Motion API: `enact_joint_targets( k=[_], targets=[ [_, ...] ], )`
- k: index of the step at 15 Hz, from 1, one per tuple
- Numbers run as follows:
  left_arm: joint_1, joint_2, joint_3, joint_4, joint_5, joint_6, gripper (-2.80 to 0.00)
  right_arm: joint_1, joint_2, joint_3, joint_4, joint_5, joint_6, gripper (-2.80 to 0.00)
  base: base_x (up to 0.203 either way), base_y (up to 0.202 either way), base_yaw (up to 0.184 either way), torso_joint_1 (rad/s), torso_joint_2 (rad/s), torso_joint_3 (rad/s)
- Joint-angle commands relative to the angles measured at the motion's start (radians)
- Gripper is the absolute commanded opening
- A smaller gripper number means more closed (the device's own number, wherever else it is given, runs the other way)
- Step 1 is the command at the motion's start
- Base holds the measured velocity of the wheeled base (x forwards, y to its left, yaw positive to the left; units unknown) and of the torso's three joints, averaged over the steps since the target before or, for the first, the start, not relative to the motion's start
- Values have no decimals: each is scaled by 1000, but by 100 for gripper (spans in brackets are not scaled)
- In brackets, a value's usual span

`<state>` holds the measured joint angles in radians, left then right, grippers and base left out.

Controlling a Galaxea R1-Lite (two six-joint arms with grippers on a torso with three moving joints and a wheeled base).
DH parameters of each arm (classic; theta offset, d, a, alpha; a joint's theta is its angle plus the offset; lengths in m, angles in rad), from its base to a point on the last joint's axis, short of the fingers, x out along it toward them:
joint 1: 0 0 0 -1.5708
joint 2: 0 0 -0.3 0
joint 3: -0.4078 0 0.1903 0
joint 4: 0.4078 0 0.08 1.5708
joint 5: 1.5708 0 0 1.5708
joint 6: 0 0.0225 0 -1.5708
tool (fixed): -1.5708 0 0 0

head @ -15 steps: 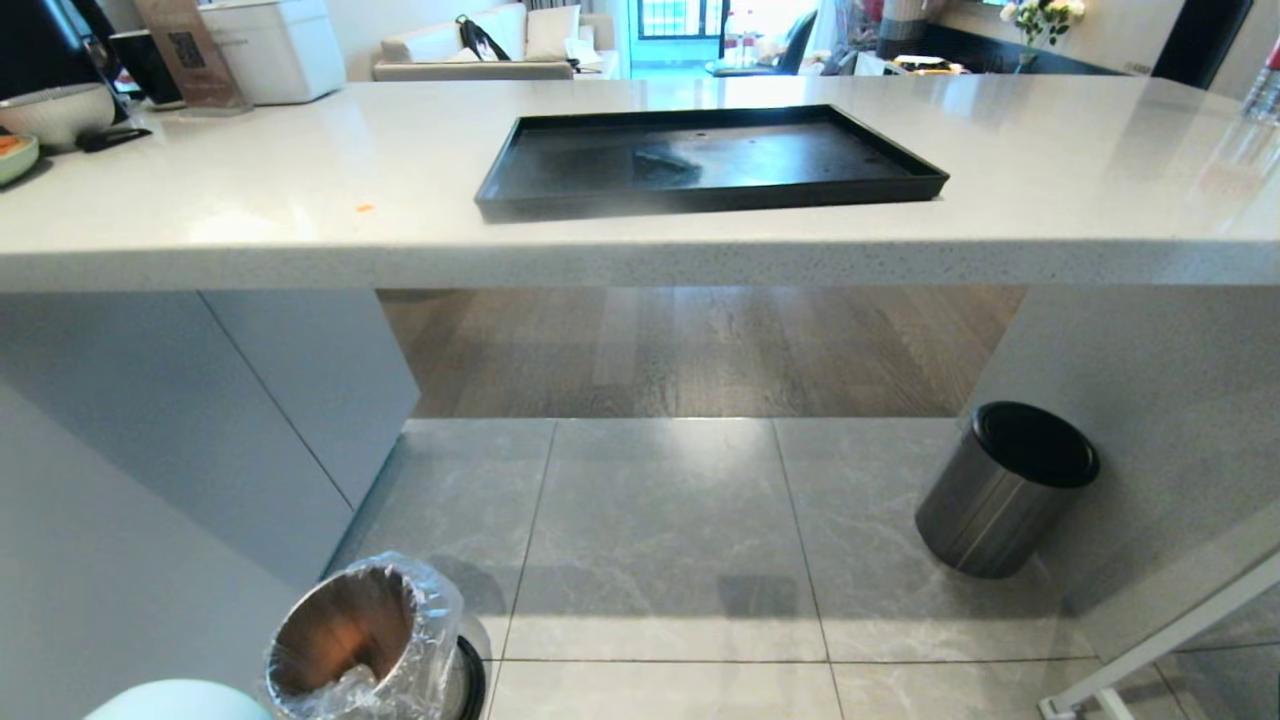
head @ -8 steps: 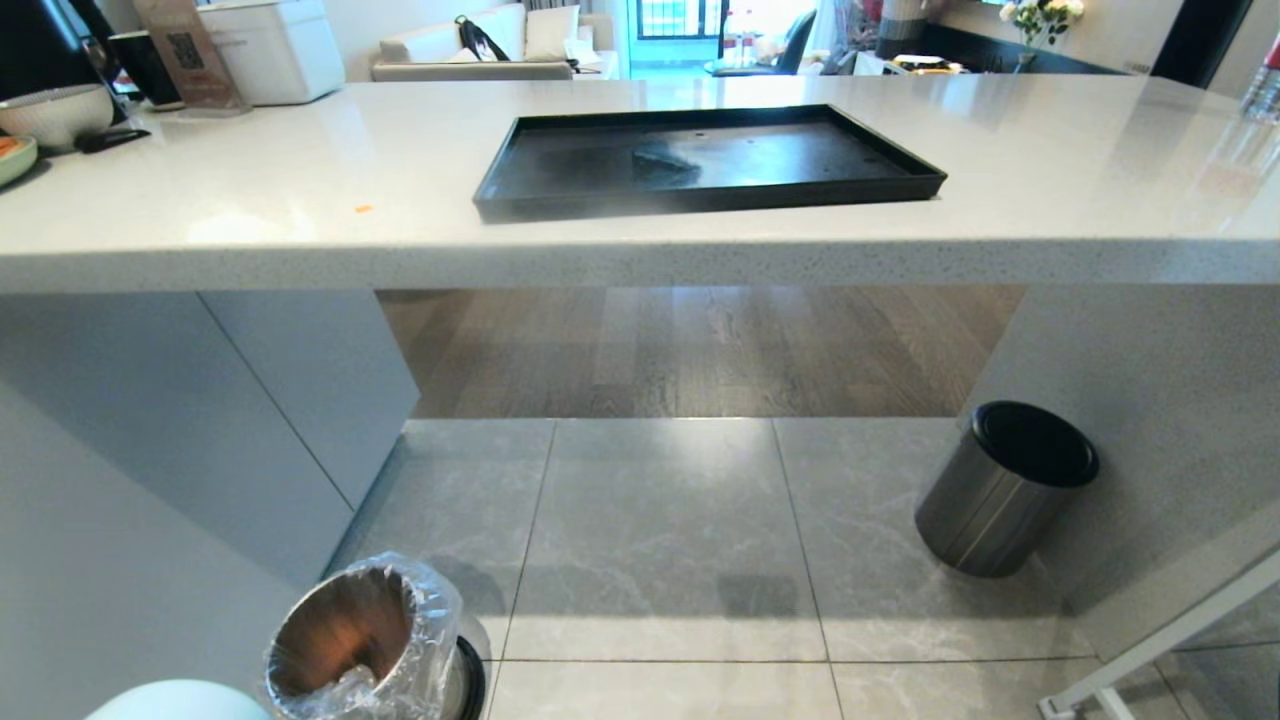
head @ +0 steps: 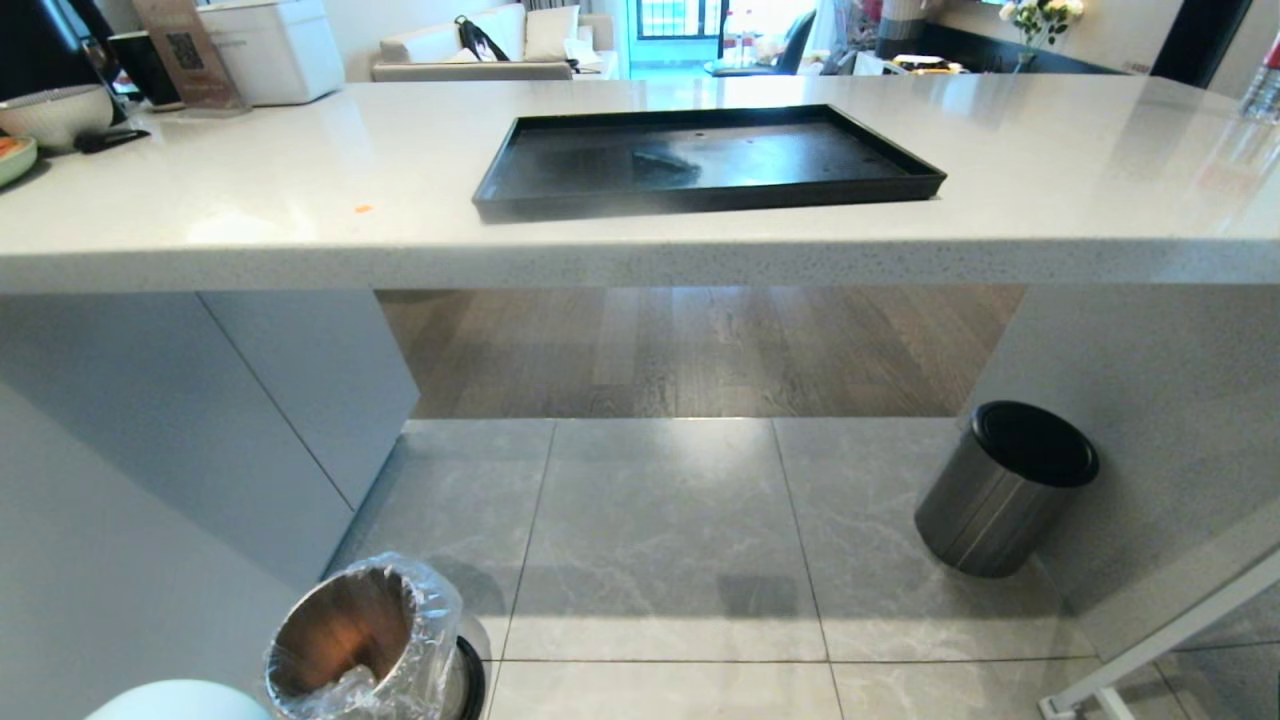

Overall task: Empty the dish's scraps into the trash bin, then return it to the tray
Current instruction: Put the bowl back to the table

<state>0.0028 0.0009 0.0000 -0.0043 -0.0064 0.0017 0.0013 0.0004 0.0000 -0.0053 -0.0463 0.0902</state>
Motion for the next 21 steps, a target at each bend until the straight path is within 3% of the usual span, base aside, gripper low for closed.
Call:
enact_joint_targets(
  k=[1, 8, 21],
  targets=[
    [0, 1, 0, 0, 0, 0, -280, 0, 0, 0, -1, -1, 0, -280, 0, 0, 0, 0, 0, 0],
    [0, 1, 0, 0, 0, 0, -280, 0, 0, 0, -2, 0, -1, -280, 0, 0, 0, -2, -14, -18],
    [0, 1, 0, 0, 0, 0, -280, 0, 0, 0, -2, 0, -1, -280, 0, 0, 0, 21, -407, -386]
  ],
)
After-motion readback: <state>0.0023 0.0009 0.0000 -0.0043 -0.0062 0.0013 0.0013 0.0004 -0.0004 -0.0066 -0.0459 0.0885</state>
